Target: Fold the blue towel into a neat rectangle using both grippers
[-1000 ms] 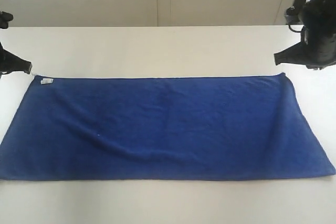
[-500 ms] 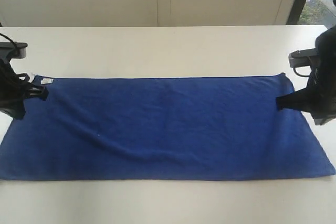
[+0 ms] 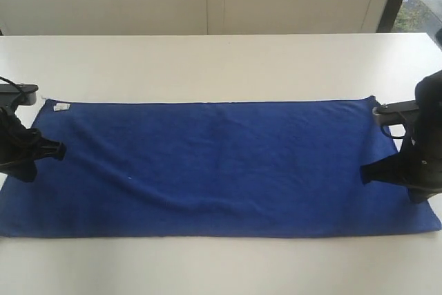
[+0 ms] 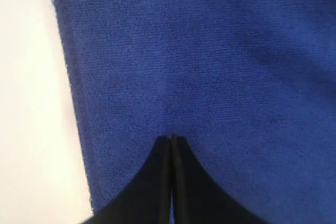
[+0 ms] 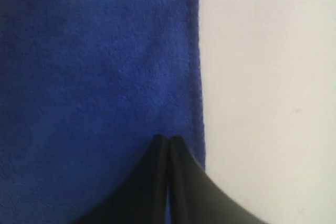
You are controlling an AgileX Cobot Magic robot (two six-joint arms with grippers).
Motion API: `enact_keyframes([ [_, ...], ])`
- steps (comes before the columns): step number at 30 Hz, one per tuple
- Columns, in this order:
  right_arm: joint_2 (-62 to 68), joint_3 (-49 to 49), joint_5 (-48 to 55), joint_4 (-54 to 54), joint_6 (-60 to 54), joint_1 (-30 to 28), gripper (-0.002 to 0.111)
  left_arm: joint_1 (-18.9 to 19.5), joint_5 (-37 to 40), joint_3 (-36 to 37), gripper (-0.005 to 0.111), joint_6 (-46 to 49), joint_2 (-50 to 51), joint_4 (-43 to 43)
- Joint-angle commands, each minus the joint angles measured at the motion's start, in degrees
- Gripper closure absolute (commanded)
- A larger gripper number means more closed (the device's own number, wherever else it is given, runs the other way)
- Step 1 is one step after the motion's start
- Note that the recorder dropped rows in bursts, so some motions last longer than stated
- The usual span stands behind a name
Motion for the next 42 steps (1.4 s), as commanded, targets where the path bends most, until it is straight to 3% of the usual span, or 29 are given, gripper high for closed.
enact_keyframes([
  [1,0.0,0.2,2.1,-0.8,-0.3,0.0,0.108,0.1,0.3,0.5,0.107,0.2,-0.5,-0.5],
  [17,1.0,2.5,7.2,-3.7,0.1,-0.1,0.108,0.1,0.6,0.5,0.107,0.2,-0.5,-0.5],
  [29,-1.0,2.6,4.7,-3.7,1.5,-0.1,0.108,0.1,0.8,0.4,0.107,0.5,-0.8,-0.1],
  [42,-10.6,2.6,0.7,-3.4,1.5,-0.1,0.108,0.1,3.6,0.1,0.107,0.8,-12.6,0.3],
])
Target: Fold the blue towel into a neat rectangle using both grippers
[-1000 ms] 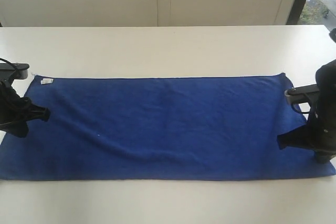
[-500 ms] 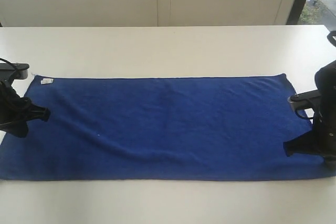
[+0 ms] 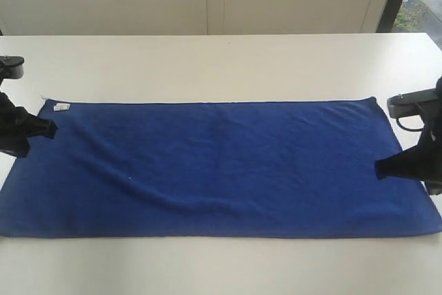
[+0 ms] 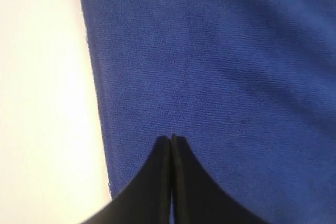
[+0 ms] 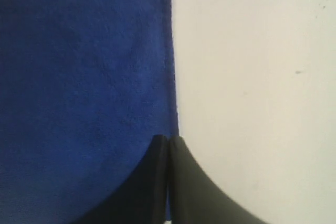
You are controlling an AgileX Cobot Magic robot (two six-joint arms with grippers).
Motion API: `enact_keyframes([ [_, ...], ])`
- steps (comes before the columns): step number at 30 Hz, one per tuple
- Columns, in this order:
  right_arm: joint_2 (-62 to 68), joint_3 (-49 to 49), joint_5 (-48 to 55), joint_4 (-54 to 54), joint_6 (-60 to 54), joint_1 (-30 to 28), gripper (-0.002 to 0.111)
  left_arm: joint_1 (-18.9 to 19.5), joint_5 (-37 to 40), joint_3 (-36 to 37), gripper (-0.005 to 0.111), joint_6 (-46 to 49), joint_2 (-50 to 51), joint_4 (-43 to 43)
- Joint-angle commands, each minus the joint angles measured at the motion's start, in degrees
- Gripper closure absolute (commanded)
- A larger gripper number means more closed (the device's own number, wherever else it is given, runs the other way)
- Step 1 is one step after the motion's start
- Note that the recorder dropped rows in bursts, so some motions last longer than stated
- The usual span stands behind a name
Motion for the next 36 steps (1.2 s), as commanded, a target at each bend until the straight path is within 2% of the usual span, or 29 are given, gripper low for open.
enact_keyframes([
  [1,-4.1,0.2,-1.0,0.3,0.3,-0.1,0.108,0.1,3.0,0.2,0.107,0.1,-5.4,0.4],
  [10,-12.6,2.2,-5.3,3.1,0.3,0.0,0.108,0.1,10.5,0.7,0.107,0.1,-14.0,1.0],
  [21,-25.1,2.7,-5.4,3.6,-0.3,0.0,0.108,0.1,7.1,10.8,0.107,0.1,-30.8,-1.2],
  [29,-31.7,6.3,-7.7,4.9,-0.7,0.0,0.108,0.1,11.1,15.9,0.107,0.1,-45.8,-1.2],
  [36,-33.5,6.5,-7.0,17.7,-17.8,0.0,0.108,0.1,14.5,20.4,0.107,0.1,-56.5,-1.5],
])
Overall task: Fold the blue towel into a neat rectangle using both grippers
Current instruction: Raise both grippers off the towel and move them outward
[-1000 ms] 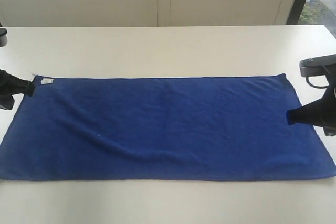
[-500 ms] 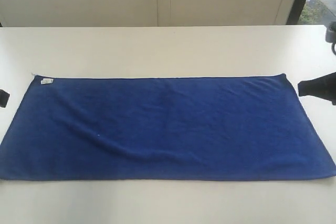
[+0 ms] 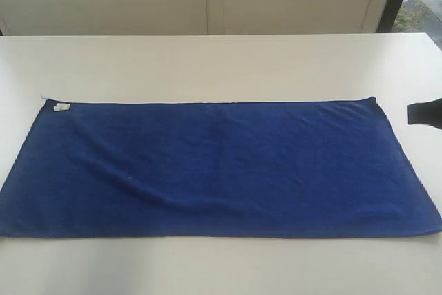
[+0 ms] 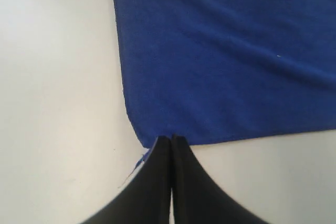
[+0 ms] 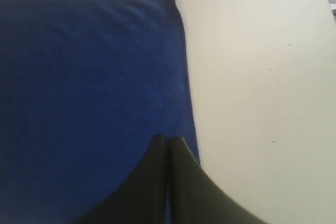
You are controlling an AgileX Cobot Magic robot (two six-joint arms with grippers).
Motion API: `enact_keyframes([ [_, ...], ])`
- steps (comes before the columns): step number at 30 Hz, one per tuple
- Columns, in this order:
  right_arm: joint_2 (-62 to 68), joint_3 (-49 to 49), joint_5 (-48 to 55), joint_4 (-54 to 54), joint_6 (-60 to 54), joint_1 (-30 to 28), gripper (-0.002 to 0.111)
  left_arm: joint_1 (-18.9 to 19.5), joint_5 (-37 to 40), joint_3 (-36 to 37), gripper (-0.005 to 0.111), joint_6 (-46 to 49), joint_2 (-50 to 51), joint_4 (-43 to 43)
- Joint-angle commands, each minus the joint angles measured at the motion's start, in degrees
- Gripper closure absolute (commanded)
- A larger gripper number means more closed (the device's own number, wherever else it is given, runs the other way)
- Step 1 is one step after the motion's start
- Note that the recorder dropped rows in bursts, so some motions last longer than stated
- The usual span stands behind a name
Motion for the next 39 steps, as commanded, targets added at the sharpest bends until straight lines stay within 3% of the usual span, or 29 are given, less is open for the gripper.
enact_keyframes([
  [1,-0.8,0.4,0.5,10.4,-11.9,0.0,0.108,0.1,2.9,2.5,0.107,0.1,-6.2,-0.9],
  [10,2.9,-0.4,1.7,13.0,-15.0,-0.2,0.108,0.1,5.8,4.6,0.107,0.1,-10.6,-1.3],
  [18,10.0,-7.8,6.4,14.4,-15.6,-3.6,0.108,0.1,6.1,4.6,0.107,0.1,-10.6,-1.0],
  [23,13.1,-11.1,10.0,21.5,-23.1,-5.6,0.108,0.1,9.3,4.6,0.107,0.1,-10.6,-0.7],
  [28,16.7,-11.1,8.9,25.8,-28.4,-8.5,0.108,0.1,9.3,4.6,0.107,0.1,-10.6,-0.7],
  [39,22.1,-11.1,-1.1,23.7,-28.7,-11.0,0.108,0.1,9.0,4.6,0.107,0.1,-10.6,-0.7],
])
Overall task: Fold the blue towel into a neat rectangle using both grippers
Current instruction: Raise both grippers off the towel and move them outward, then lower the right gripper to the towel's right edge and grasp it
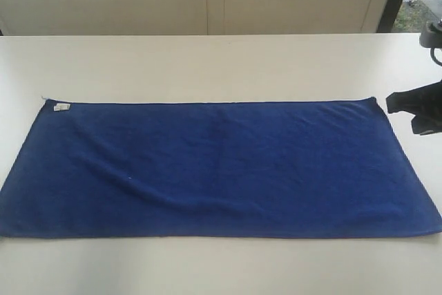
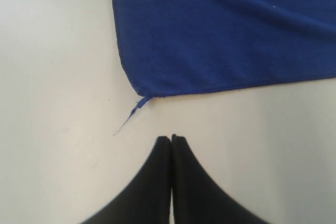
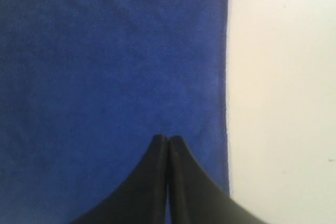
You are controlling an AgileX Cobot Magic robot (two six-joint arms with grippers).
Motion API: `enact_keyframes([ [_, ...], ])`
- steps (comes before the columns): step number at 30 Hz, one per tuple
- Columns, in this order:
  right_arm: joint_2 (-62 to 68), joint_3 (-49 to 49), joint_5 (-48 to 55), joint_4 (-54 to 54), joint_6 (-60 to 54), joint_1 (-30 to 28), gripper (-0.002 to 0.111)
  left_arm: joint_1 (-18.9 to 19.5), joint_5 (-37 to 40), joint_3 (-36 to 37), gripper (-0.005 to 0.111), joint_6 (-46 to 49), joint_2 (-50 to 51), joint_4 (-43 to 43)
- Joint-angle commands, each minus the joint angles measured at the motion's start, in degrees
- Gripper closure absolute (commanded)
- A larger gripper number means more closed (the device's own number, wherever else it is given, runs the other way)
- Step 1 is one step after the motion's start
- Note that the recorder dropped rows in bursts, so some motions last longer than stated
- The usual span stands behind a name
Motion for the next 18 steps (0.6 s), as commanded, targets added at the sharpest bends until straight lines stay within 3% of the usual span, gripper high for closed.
enact_keyframes([
  [1,1.1,-0.4,-5.3,-2.6,-0.8,-0.6,0.108,0.1,0.5,0.3,0.107,0.1,-0.3,-0.4],
  [5,2.3,-0.3,-7.9,-6.1,-0.8,-0.6,0.108,0.1,0.5,0.3,0.107,0.1,-0.3,-0.4],
  [18,8.7,-0.3,-10.4,-3.4,-0.3,-0.6,0.108,0.1,0.5,0.3,0.107,0.1,-0.3,-0.4],
])
